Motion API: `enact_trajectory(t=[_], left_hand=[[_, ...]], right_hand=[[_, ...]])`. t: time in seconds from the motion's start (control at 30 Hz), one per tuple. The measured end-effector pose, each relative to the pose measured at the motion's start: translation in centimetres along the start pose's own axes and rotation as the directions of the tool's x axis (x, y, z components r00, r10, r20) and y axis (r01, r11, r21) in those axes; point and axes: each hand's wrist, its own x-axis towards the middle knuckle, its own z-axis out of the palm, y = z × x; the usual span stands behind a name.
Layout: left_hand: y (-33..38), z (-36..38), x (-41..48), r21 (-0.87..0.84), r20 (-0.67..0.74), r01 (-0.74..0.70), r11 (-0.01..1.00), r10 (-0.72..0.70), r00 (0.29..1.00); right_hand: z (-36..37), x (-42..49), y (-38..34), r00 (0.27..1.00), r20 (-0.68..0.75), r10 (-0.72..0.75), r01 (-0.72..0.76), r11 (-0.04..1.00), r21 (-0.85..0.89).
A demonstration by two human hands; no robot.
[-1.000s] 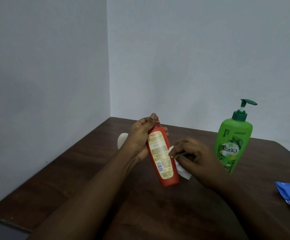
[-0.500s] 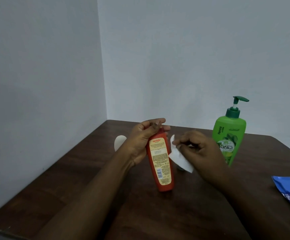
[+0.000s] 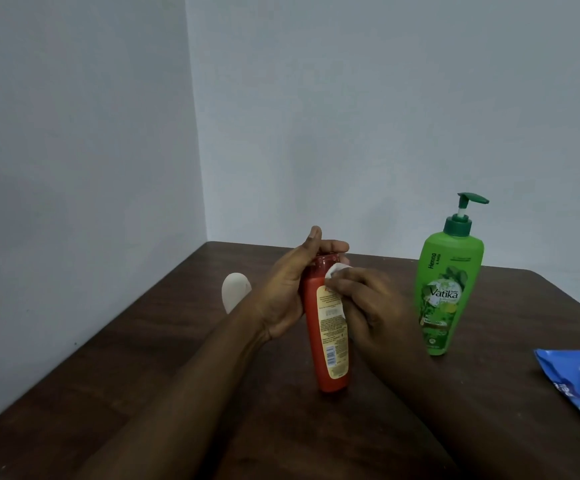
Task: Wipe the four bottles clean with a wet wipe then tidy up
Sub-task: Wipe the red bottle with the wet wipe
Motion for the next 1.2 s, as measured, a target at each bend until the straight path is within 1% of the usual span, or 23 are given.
enact_trajectory(t=[0.17,0.27,0.33,0.47,0.57,0.7,0.8,0.93,1.07,1.2], left_hand=[[0.0,-0.3,-0.1,-0.104,0.047,-0.007,0.995,0.012,0.999],[-0.2,-0.6,0.0,-0.137,0.120,-0.024,0.990,0.041,0.992],[-0.1,-0.6,0.0,-0.142,0.176,-0.012,0.990,0.038,0.984],[-0.5,-0.7,0.1,-0.109,0.241,-0.026,0.994,0.052,0.969],[-0.8,-0.8,0.2,-0.172,0.234,-0.028,0.985,0.068,0.970],[-0.4,-1.2,0.2,-0.222,0.244,0.012,0.975,0.043,0.969],[-0.4,-1.2,0.2,-0.214,0.209,0.031,0.976,0.014,0.978],[-0.5,-1.4,0.3,-0.240,0.144,0.024,0.970,0.011,0.989],[-0.2,-2.2,0.6,-0.368,0.025,-0.039,0.929,0.052,0.998],[0.3,-3.0,0.9,-0.474,-0.078,-0.119,0.873,0.093,0.993]], right_hand=[[0.3,-0.2,0.1,0.984,0.116,-0.136,0.140,0.990,-0.032],[0.3,-0.2,-0.4,0.968,0.160,-0.191,0.198,0.980,-0.028],[0.4,-0.2,-0.9,0.961,0.164,-0.225,0.230,0.973,-0.016],[0.5,-0.3,-1.0,0.959,0.167,-0.229,0.228,0.973,0.027],[0.5,-0.4,-0.7,0.953,0.186,-0.240,0.247,0.969,-0.012],[0.2,-0.3,-0.7,0.954,0.175,-0.243,0.254,0.966,-0.044],[0.2,-0.2,-1.1,0.946,0.187,-0.266,0.278,0.960,-0.043],[-0.1,0.0,-1.6,0.944,0.210,-0.254,0.260,0.966,0.000],[-0.4,-0.2,-2.2,0.927,0.260,-0.269,0.259,0.963,0.074],[-1.0,-0.2,-2.3,0.915,0.277,-0.292,0.260,0.954,0.149]])
